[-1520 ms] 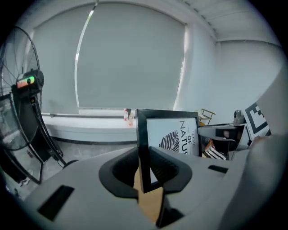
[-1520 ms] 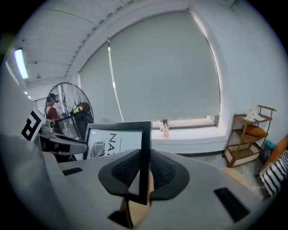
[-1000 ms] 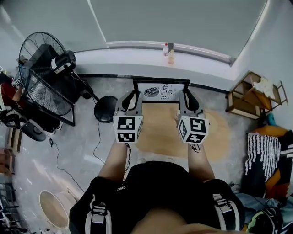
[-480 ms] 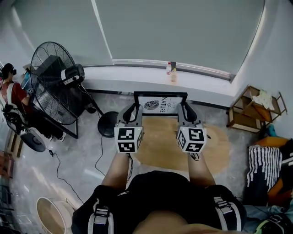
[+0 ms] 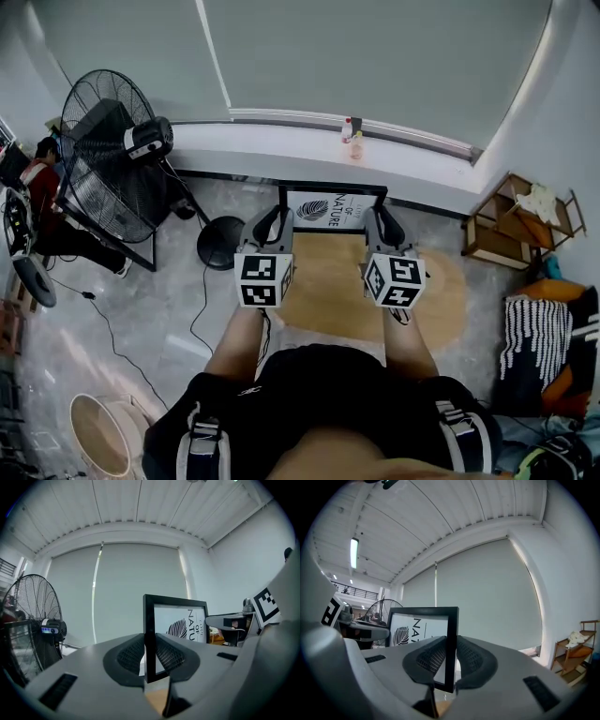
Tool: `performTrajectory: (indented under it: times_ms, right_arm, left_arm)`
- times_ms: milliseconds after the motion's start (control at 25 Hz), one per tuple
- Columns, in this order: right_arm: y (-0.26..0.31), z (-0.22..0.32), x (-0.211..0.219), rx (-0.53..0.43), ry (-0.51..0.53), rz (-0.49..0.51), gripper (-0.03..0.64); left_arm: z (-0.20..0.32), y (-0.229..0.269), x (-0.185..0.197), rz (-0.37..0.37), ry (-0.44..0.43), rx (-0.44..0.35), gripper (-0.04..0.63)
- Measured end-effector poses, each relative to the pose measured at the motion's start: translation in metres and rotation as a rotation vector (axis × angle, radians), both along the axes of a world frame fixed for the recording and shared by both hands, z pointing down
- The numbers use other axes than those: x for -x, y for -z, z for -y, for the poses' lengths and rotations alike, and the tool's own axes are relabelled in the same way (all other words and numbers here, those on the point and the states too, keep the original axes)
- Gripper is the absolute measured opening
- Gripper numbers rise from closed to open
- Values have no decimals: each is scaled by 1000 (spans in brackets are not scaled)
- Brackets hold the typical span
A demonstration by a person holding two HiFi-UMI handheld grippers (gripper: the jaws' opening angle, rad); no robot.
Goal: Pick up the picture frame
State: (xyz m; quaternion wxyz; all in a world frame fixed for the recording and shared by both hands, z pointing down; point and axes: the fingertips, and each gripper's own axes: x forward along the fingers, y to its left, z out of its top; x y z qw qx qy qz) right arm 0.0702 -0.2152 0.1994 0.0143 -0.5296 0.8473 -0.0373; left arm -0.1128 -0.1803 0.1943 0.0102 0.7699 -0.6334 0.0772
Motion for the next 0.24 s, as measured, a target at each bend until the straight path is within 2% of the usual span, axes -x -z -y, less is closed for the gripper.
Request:
performTrajectory:
  times_ms: [240]
  right_arm:
    - [1, 1, 14, -1, -6, -4, 83]
  left_arm:
    - [2, -3, 15, -14, -3, 13, 89]
